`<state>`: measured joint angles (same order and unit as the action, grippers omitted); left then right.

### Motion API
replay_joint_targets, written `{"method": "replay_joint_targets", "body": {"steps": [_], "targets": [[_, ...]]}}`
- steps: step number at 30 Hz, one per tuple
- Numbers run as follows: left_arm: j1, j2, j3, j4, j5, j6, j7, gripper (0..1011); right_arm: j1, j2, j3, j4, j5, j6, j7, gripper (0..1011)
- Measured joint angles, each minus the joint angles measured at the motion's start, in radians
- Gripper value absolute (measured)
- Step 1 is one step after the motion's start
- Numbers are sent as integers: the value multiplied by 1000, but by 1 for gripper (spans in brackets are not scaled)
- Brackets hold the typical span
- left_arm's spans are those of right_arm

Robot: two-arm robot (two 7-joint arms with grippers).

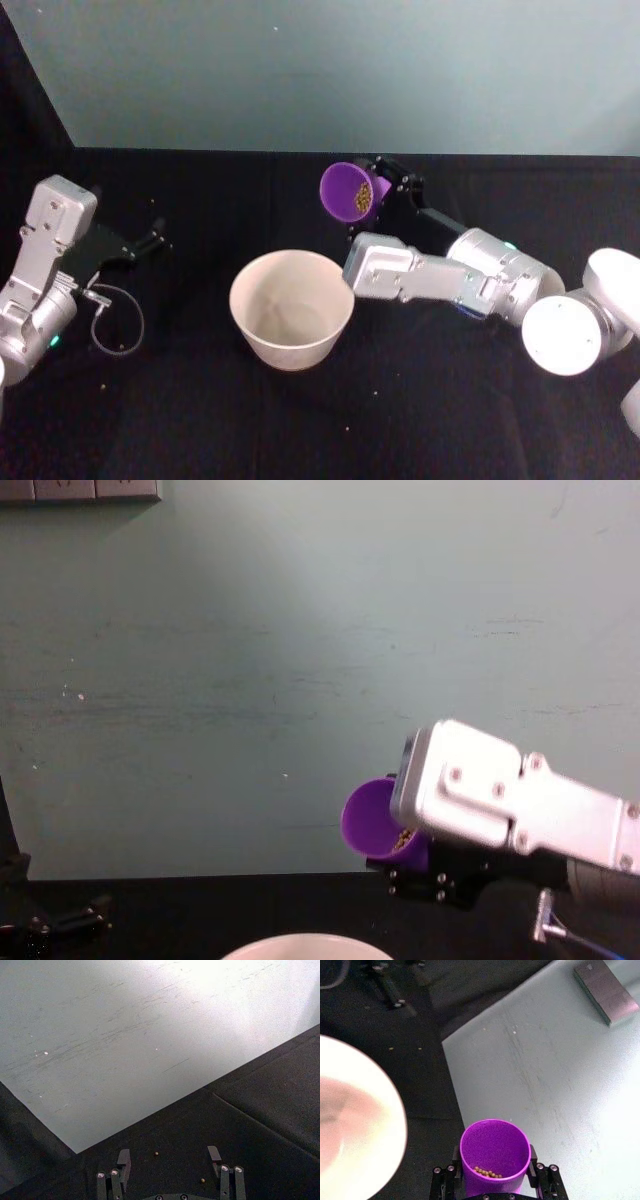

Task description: Pick up the cup and pour the mung beans from the cup into the bowl.

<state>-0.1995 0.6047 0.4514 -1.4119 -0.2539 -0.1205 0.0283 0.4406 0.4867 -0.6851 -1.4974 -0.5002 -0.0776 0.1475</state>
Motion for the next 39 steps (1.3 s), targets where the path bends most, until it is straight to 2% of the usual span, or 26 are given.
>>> {"method": "replay_joint_targets", "body": {"steps": [3,9,12,13,16,23,25,28,31,38,39], "targets": [[0,0,0,0,0,0,0,1000,-5,16,-20,-19,-62,-8,-5,732],[0,0,0,0,0,0,0,1000,-14,36,-39,-40,-150,-13,-28,731],[0,0,0,0,0,0,0,1000,-20,47,-49,-52,-216,-11,-50,731],[0,0,0,0,0,0,0,1000,-20,47,-49,-52,-216,-11,-50,731],[0,0,0,0,0,0,0,1000,-24,53,-59,-60,-271,-10,-68,731],[0,0,0,0,0,0,0,1000,-31,60,-68,-76,-339,-12,-88,731],[0,0,0,0,0,0,0,1000,-35,61,-74,-79,-379,-12,-106,731],[0,0,0,0,0,0,0,1000,-38,62,-78,-81,-405,-12,-117,731],[0,0,0,0,0,0,0,1000,-43,68,-89,-86,-462,-11,-136,731],[0,0,0,0,0,0,0,1000,-50,70,-99,-88,-536,0,-158,731],[0,0,0,0,0,0,0,1000,-50,70,-103,-88,-560,5,-164,731]]}}
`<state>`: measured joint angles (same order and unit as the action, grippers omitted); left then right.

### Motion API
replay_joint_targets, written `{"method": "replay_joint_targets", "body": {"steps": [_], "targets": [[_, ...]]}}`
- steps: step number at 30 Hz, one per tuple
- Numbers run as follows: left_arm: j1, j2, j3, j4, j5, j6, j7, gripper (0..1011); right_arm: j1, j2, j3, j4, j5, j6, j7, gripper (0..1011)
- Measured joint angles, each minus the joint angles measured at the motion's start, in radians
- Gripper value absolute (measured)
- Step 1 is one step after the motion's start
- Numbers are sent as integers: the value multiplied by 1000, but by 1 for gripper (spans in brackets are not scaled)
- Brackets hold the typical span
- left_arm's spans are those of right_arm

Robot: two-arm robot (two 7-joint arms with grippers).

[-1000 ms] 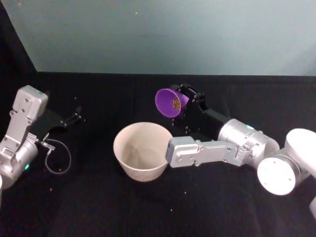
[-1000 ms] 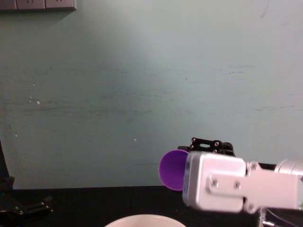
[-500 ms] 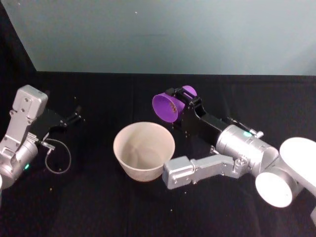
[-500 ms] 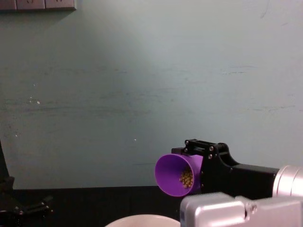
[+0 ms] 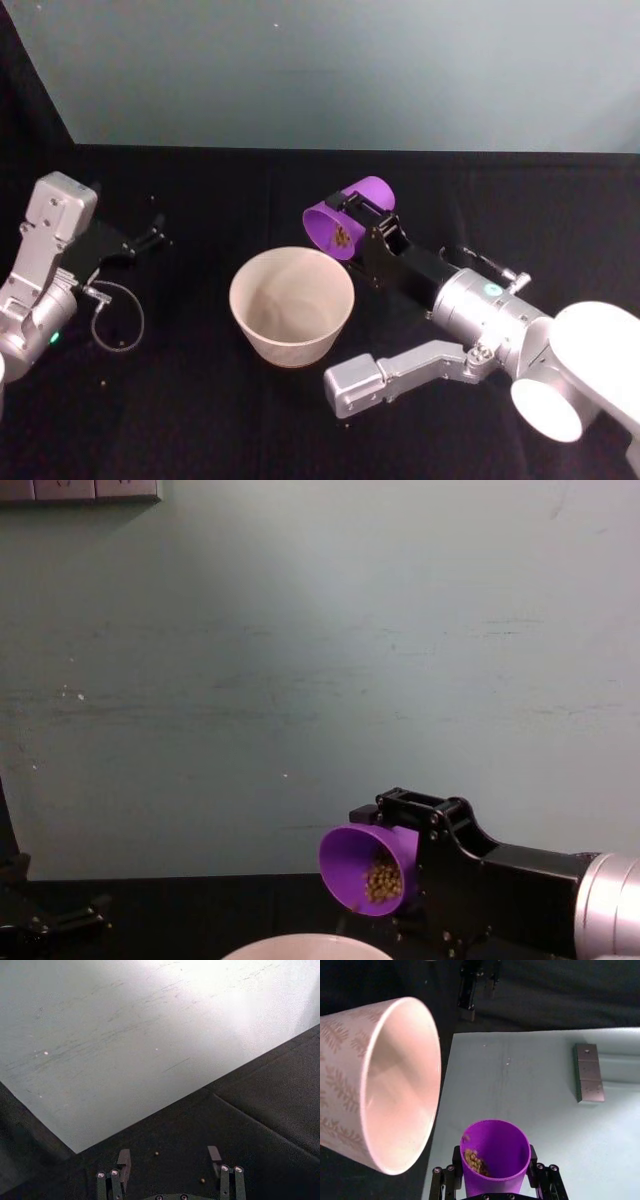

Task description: Pick up the cup and pour the mung beans from the cup into the bowl.

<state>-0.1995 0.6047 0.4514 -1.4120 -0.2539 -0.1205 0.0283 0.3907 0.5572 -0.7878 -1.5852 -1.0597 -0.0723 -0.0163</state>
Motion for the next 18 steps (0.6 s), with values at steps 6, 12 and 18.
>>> {"method": "replay_joint_targets", "body": {"steps": [6,12,18], "targets": [[0,0,0,0,0,0,0,1000,0,1,-17,4,-97,24,-30,731],[0,0,0,0,0,0,0,1000,0,1,-26,11,-137,27,-42,731],[0,0,0,0,0,0,0,1000,6,1,-42,21,-179,36,-51,731]]}}
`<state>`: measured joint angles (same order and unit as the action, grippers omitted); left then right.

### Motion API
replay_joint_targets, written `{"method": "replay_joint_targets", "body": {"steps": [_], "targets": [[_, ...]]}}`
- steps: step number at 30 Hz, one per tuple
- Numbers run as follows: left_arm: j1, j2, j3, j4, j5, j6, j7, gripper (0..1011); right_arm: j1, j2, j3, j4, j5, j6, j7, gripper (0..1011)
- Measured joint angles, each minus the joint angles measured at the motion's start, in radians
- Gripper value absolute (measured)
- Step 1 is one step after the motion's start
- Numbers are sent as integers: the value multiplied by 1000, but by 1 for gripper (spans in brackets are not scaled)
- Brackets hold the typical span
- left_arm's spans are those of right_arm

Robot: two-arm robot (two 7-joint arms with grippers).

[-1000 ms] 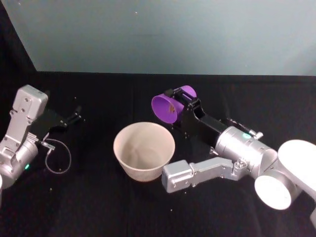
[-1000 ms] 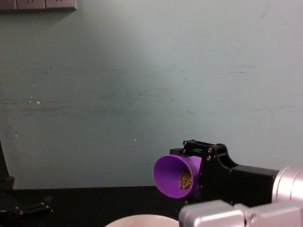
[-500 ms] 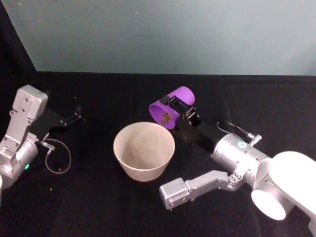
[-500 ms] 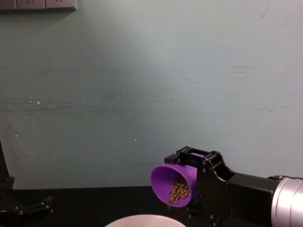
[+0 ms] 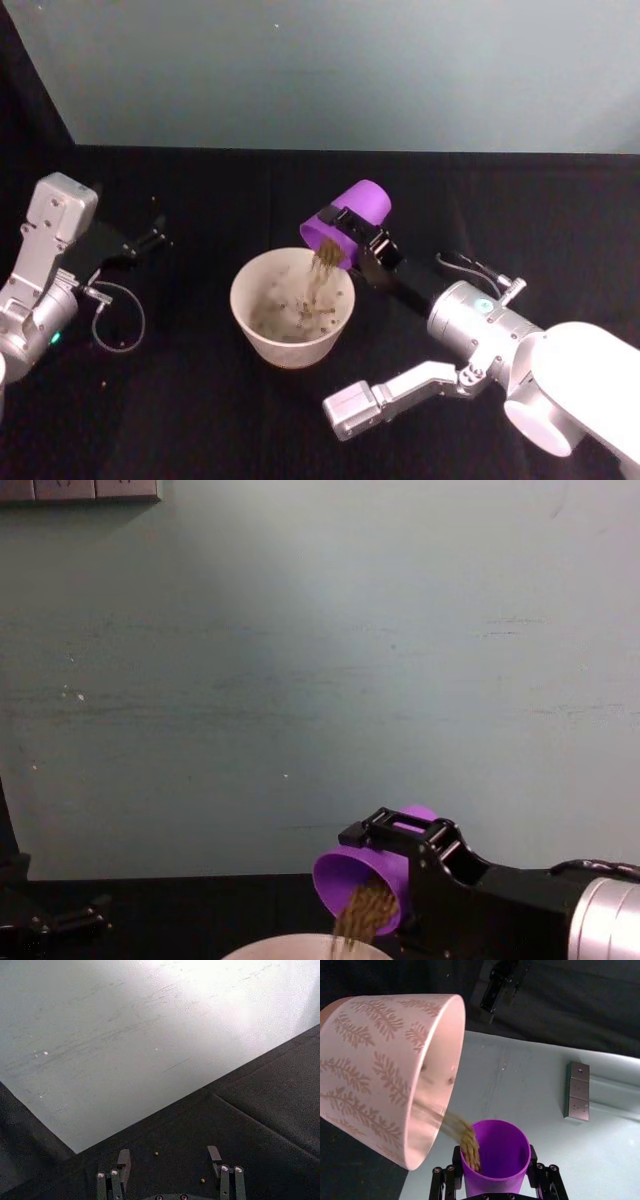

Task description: Pick up the cup and pour the mung beans from the cup into the bowl.

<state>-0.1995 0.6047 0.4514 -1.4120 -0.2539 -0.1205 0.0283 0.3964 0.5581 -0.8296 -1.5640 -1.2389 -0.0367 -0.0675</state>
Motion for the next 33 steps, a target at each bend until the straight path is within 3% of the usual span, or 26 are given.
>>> {"method": "replay_joint_targets", "body": {"steps": [17,33], "targets": [[0,0,0,0,0,0,0,1000,25,9,-55,25,-149,66,-98,731],[0,0,0,0,0,0,0,1000,51,27,-103,37,-264,134,-140,731]]}}
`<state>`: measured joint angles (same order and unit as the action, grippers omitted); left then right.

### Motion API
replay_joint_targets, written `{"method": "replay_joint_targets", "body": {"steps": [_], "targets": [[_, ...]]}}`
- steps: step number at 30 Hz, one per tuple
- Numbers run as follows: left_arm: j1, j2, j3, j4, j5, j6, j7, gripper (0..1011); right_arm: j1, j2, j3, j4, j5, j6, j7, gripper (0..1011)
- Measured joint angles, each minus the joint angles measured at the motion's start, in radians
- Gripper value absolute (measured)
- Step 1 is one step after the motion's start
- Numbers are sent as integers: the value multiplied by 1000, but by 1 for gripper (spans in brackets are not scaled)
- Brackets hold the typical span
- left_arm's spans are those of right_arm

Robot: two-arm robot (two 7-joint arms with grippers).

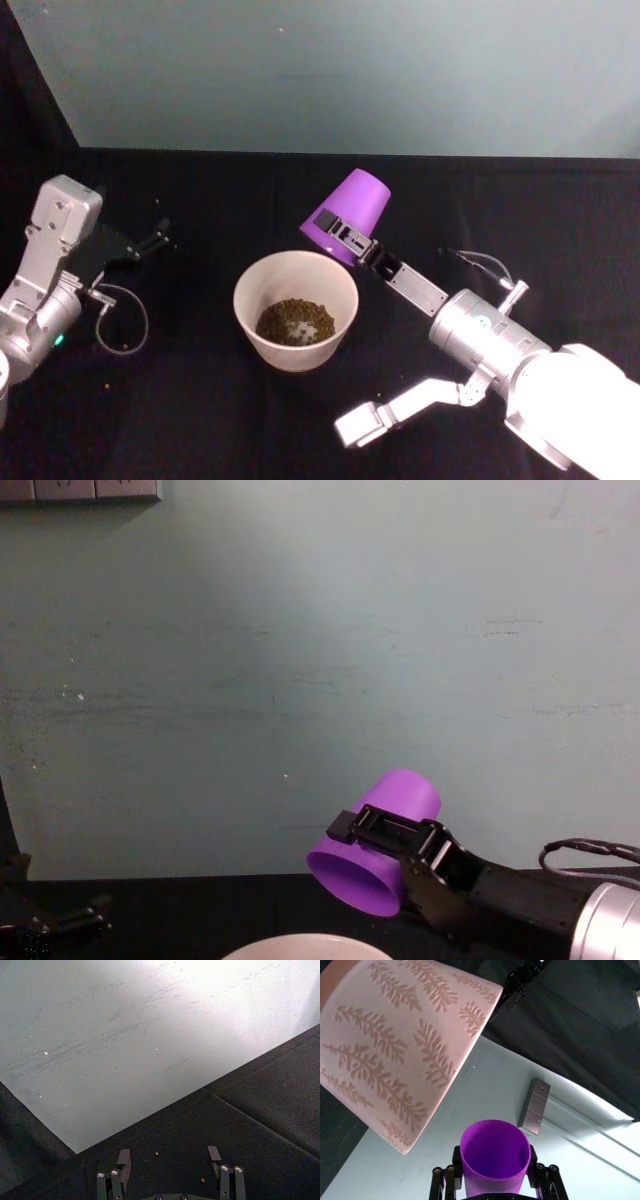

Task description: Pick up the cup and pour the mung beans from the cup into the bowl.

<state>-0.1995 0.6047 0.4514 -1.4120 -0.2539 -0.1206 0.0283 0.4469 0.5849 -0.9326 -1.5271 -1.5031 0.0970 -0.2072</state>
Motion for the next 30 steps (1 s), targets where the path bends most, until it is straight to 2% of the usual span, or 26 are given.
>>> {"method": "replay_joint_targets", "body": {"steps": [6,9,10,12,13,15,16,17,19,20,21,22,25,26,28,29,30], "targets": [[0,0,0,0,0,0,0,1000,1,8,-3,-7,1,8,0,731],[0,0,0,0,0,0,0,1000,-6,12,11,-14,40,-4,-2,731],[0,0,0,0,0,0,0,1000,-6,12,11,-14,40,-4,-2,732],[0,0,0,0,0,0,0,1000,-16,13,31,-21,94,-24,1,731],[0,0,0,0,0,0,0,1000,-26,12,53,-26,160,-49,8,731],[0,0,0,0,0,0,0,1000,-37,10,82,-29,239,-77,19,731],[0,0,0,0,0,0,0,1000,-51,6,118,-32,341,-112,35,731],[0,0,0,0,0,0,0,1000,-51,6,118,-32,341,-112,35,731],[0,0,0,0,0,0,0,1000,-75,-6,196,-32,558,-180,93,732],[0,0,0,0,0,0,0,1000,-82,-10,220,-30,631,-199,118,731],[0,0,0,0,0,0,0,1000,-87,-15,237,-27,676,-210,132,731],[0,0,0,0,0,0,0,1000,-99,-27,278,-17,799,-235,172,731],[0,0,0,0,0,0,0,1000,-111,-48,335,13,964,-274,229,731],[0,0,0,0,0,0,0,1000,-112,-61,363,42,1060,-306,262,731],[0,0,0,0,0,0,0,1000,-111,-74,388,74,1160,-336,309,732],[0,0,0,0,0,0,0,1000,-107,-88,413,110,1259,-357,363,731],[0,0,0,0,0,0,0,1000,-104,-96,423,127,1303,-362,390,731]]}}
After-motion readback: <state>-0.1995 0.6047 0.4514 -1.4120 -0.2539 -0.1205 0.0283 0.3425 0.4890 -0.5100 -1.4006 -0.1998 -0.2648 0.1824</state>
